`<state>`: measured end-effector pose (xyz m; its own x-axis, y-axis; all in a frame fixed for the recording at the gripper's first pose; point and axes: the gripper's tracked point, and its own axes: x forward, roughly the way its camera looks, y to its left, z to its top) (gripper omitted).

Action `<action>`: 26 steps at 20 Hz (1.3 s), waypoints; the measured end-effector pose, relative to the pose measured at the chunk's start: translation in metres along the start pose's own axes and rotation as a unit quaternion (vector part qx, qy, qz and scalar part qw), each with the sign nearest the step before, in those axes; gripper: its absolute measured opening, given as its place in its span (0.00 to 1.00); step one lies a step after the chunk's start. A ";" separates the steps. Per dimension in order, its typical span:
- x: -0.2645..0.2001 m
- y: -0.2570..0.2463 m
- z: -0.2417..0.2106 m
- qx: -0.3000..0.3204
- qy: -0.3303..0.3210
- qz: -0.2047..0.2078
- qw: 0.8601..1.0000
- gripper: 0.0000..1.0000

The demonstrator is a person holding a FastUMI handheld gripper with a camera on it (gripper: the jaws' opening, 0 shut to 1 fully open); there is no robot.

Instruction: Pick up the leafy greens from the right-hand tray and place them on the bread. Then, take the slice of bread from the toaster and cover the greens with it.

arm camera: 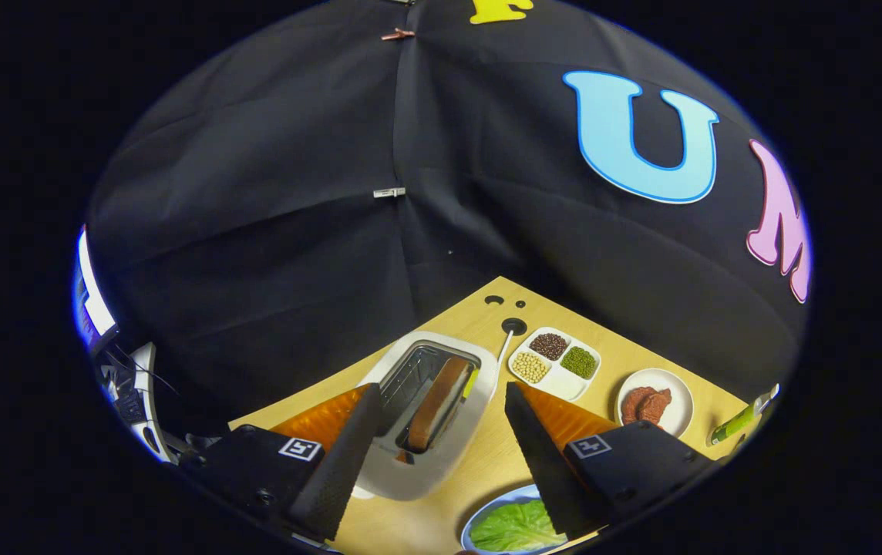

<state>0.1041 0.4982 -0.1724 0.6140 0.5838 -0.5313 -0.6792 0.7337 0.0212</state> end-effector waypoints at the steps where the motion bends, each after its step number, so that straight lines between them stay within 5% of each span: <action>1: 0.008 0.000 -0.002 -0.004 0.005 -0.002 1.000 0.99; 9: 0.045 -0.004 -0.019 -0.008 0.045 -0.023 0.999 0.92; 18: 0.048 0.004 -0.024 0.013 0.083 -0.020 0.996 0.15; 26: 0.005 0.001 0.040 0.015 0.010 -0.009 1.000 0.12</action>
<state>0.1228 0.5161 -0.1411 0.6170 0.5639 -0.5490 -0.6564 0.7535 0.0364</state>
